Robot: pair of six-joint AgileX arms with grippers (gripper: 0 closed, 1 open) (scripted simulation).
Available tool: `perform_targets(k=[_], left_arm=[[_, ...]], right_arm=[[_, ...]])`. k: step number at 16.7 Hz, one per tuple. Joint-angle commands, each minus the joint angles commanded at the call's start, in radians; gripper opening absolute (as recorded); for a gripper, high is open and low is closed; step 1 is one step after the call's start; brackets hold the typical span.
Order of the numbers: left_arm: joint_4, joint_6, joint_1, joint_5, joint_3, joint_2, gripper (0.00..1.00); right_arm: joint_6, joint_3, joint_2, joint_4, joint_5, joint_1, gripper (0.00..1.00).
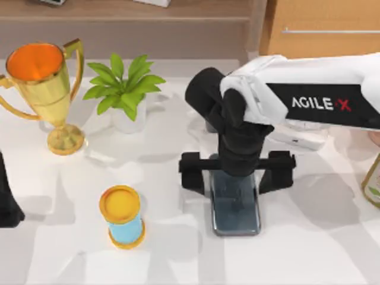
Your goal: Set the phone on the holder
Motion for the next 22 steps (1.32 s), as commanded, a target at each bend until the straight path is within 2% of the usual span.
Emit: perform_targets(k=[5,18,22], left_arm=[[0.0,0.0,0.0,0.0,0.0,0.0,1.0],[0.0,0.0,0.0,0.0,0.0,0.0,1.0],[0.0,0.0,0.0,0.0,0.0,0.0,1.0]], right_arm=[[0.001,-0.021,0.017,0.03,0.0,0.001,1.0],[0.001,-0.021,0.017,0.03,0.0,0.001,0.02],[0.001,-0.021,0.017,0.03,0.0,0.001,0.0]])
